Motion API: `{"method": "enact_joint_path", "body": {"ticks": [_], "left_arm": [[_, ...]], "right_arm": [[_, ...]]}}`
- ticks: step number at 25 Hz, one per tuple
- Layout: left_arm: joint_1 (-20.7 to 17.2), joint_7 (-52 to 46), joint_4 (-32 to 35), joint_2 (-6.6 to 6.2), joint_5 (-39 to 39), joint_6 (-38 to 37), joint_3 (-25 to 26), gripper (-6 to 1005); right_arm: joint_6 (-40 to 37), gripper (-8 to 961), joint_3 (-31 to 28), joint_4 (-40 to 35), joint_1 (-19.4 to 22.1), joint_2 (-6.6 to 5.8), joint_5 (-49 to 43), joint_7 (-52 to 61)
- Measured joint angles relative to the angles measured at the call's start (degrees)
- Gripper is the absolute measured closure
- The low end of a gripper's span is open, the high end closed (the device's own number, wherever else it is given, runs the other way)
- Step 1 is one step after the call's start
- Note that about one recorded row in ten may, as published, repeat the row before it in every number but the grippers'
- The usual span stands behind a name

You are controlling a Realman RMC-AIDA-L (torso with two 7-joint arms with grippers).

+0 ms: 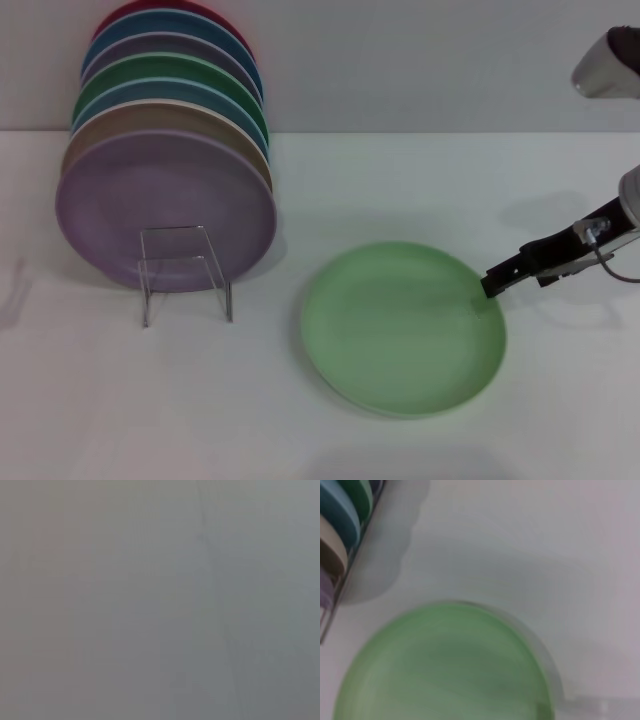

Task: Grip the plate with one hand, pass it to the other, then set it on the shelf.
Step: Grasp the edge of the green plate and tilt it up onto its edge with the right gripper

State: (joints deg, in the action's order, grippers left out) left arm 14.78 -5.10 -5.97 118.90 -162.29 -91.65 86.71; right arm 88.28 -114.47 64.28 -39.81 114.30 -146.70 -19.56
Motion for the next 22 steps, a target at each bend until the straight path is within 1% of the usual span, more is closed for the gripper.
{"method": "enact_joint_path", "body": {"ticks": [7, 11, 22], "left_arm": [[0.27, 0.0, 0.0, 0.07, -0.4, -0.3, -0.71, 154], [0.27, 0.0, 0.0, 0.09, -0.4, -0.33, -0.76, 154], [0.02, -0.02, 0.0, 0.2, -0.39, -0.48, -1.62, 154]], "right_arm": [[-1.94, 128, 1.21, -4.94, -0.87, 0.67, -0.04, -0.75], [-3.15, 128, 3.05, -6.53, -0.89, 0.81, -0.04, -0.9], [-5.87, 128, 3.89, -9.27, -0.99, 0.93, -0.04, -1.23]]}}
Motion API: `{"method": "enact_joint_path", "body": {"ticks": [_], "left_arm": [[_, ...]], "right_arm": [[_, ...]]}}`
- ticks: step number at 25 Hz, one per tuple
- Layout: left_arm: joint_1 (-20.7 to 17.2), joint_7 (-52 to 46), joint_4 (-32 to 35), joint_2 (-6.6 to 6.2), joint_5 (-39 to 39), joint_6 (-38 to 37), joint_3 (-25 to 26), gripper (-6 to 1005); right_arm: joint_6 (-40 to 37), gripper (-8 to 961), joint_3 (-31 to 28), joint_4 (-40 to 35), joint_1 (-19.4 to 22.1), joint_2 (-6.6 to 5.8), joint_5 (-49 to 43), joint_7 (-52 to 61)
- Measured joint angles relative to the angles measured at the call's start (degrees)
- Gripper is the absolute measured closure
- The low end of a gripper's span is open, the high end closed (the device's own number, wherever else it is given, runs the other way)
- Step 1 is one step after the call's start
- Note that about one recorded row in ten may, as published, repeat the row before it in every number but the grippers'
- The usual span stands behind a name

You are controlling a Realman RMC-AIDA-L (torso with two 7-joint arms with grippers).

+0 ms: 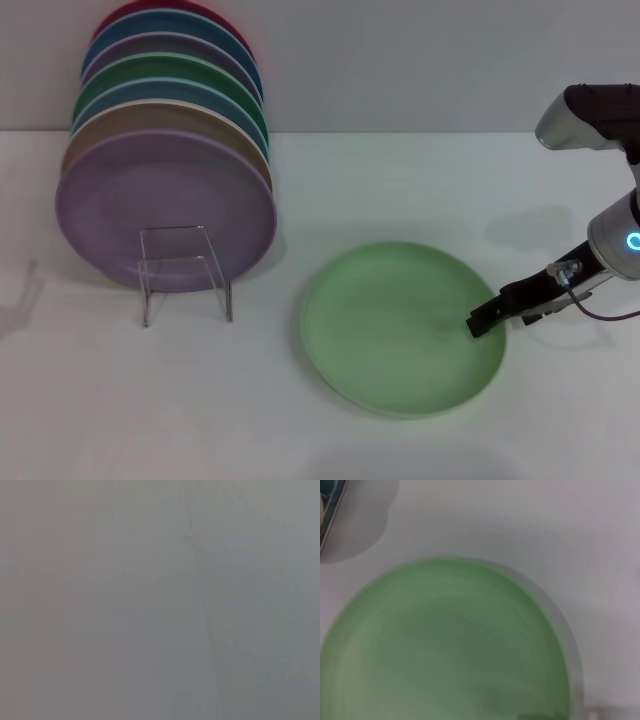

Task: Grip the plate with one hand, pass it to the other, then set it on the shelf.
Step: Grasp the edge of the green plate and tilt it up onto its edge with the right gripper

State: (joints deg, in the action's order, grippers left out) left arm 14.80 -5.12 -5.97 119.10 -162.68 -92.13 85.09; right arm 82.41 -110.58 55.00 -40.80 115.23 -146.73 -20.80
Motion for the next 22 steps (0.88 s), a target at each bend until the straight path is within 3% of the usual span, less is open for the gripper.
{"method": "enact_joint_path", "body": {"ticks": [9, 14, 22], "left_arm": [[0.0, -0.04, 0.0, -0.02, 0.0, -0.04, -0.05, 154], [-0.03, -0.07, 0.0, -0.1, 0.0, -0.07, -0.01, 154], [0.16, -0.07, 0.0, -0.12, 0.0, -0.04, -0.01, 155]], "right_arm": [[-2.23, 139, 1.78, -3.7, -1.59, -0.01, -0.87, 0.27], [-2.29, 335, 1.88, -3.85, -2.02, -0.01, -0.91, 0.07], [-2.63, 549, 1.96, -3.85, -2.19, -0.01, -0.93, 0.03]]}}
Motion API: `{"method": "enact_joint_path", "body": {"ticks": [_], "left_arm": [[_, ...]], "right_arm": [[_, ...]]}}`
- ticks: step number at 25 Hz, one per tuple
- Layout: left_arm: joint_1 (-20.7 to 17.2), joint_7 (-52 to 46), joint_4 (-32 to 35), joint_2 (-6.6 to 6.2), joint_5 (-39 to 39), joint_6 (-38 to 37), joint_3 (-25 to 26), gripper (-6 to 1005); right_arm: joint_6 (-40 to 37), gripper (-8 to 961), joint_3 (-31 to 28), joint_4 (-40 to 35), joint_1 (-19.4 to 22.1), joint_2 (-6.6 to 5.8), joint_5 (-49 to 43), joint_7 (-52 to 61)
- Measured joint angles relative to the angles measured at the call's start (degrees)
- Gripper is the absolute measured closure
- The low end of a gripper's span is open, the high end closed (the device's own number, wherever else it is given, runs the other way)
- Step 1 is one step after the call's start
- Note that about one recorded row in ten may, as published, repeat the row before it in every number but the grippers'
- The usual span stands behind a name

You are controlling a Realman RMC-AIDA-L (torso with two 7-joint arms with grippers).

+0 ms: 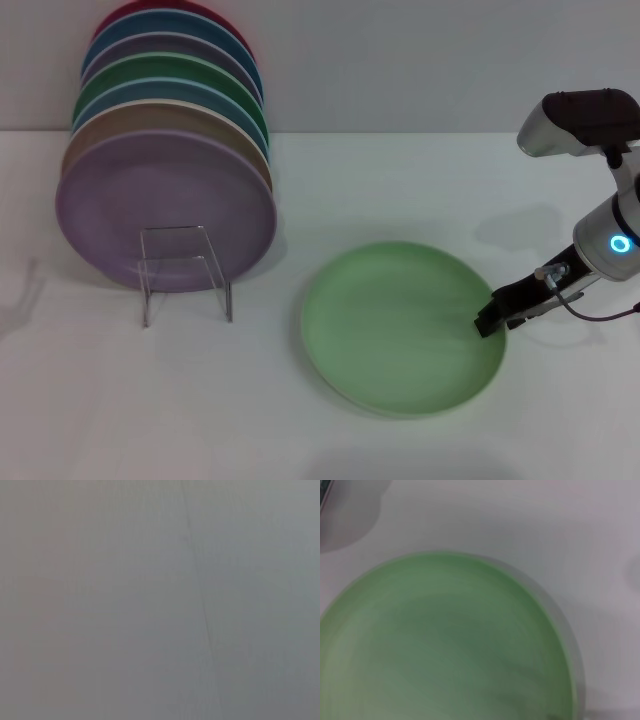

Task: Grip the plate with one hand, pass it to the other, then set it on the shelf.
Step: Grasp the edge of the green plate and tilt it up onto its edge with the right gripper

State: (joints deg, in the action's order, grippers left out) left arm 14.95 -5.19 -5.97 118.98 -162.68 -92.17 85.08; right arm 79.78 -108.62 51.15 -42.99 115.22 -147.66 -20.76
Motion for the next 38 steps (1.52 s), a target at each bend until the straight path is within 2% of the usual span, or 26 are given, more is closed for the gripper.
{"method": "enact_joint_path", "body": {"ticks": [11, 15, 17, 22, 28, 32, 38], "left_arm": [[0.37, 0.0, 0.0, -0.08, 0.04, 0.28, 0.0, 155], [0.42, 0.0, 0.0, -0.07, 0.02, 0.32, 0.0, 155], [0.43, 0.0, 0.0, -0.07, 0.02, 0.33, 0.0, 155], [0.43, 0.0, 0.0, -0.09, 0.04, 0.34, 0.0, 155], [0.4, 0.02, -0.02, -0.15, 0.09, -0.11, 0.0, 155], [0.41, 0.02, -0.7, -0.16, 0.13, -0.17, 0.0, 154], [0.11, 0.01, -1.6, -0.16, 0.05, -0.22, 0.0, 153]], "right_arm": [[-1.2, 550, 0.51, -0.12, -0.02, 0.0, 0.03, 0.07], [-2.45, 549, 1.63, -0.26, -0.04, 0.48, 0.06, -0.24], [-3.48, 713, 3.63, -0.23, -0.08, 0.71, 0.5, -0.41], [-4.3, 866, 4.42, -0.22, -0.01, 1.24, 0.68, -0.51], [-3.86, 882, 4.48, 2.04, 1.05, 2.08, 0.77, -1.23], [-2.64, 888, 4.49, 9.17, 3.84, 3.4, 0.82, -2.42], [-2.04, 910, 4.2, 15.81, 6.93, 3.7, 3.54, -3.37]]}}
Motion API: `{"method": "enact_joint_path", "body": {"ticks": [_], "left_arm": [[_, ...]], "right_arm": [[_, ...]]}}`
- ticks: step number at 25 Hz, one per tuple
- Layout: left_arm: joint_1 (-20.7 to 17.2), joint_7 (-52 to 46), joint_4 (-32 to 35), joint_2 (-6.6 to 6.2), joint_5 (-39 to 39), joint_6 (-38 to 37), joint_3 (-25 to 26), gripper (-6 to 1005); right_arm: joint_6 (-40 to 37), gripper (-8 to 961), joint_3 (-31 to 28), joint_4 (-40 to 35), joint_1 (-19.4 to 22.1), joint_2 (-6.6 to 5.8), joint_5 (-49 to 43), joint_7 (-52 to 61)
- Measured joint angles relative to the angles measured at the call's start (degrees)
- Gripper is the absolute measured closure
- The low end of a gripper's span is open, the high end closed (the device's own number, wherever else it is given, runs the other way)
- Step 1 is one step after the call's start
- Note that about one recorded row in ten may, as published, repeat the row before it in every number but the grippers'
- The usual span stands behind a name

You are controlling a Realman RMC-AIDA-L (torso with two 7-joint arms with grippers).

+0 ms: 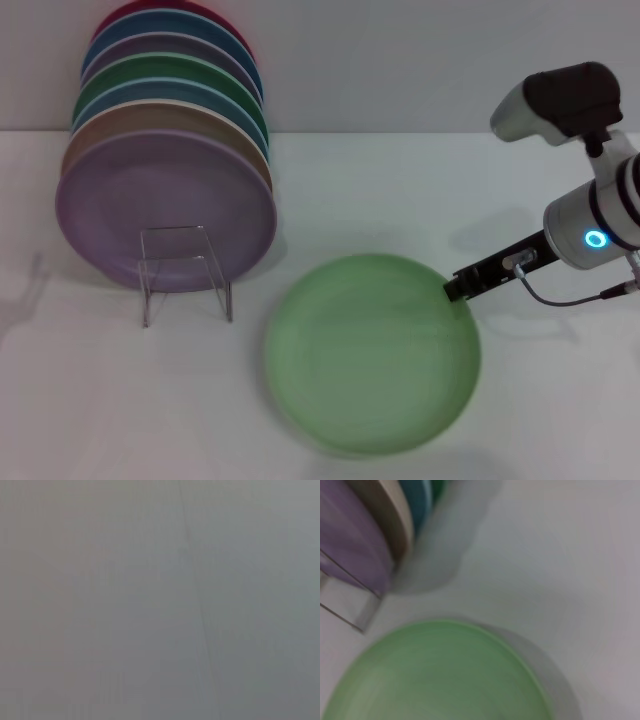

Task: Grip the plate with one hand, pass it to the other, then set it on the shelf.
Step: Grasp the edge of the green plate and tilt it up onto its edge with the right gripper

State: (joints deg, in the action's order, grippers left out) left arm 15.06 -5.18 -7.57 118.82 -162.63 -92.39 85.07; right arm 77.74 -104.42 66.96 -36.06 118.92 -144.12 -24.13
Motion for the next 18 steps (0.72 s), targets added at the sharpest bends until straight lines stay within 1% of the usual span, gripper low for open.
{"method": "enact_joint_path", "body": {"ticks": [4, 5, 7, 8, 9, 10, 15, 18], "left_arm": [[-0.02, 0.0, -0.15, 0.0, 0.17, -0.31, 0.0, 154], [-0.03, 0.0, -0.32, 0.0, 0.17, -0.41, 0.0, 154], [-0.2, 0.0, -0.89, 0.0, 0.15, -0.54, 0.0, 154], [-0.29, 0.0, -1.12, 0.0, 0.15, -0.57, 0.0, 155], [-0.34, 0.0, -1.56, 0.0, 0.16, -0.61, 0.0, 155], [-0.36, 0.0, -1.75, 0.0, 0.18, -0.63, 0.0, 155], [-0.39, 0.04, -2.54, 0.0, 0.17, -1.19, 0.0, 156], [-0.45, -0.05, -3.06, 0.01, -0.04, -2.79, -0.24, 156]], "right_arm": [[0.19, 928, -1.58, 3.4, 2.22, -0.11, 2.54, -1.88], [0.19, 933, -1.58, 3.4, 2.22, -0.11, 2.54, -1.88], [0.22, 942, -1.98, 5.83, 3.54, -0.07, 3.62, -3.04], [0.23, 941, -2.17, 7.32, 4.38, -0.07, 5.05, -4.34], [0.24, 940, -2.45, 9.95, 6.13, -0.05, 8.52, -7.36], [0.24, 938, -2.45, 9.95, 6.13, -0.05, 8.52, -7.36], [-0.3, 933, -2.79, 16.03, 10.91, -0.03, 15.8, -14.15], [-2.21, 929, -3.52, 19.27, 15.2, 0.01, 20.87, -20.54]]}}
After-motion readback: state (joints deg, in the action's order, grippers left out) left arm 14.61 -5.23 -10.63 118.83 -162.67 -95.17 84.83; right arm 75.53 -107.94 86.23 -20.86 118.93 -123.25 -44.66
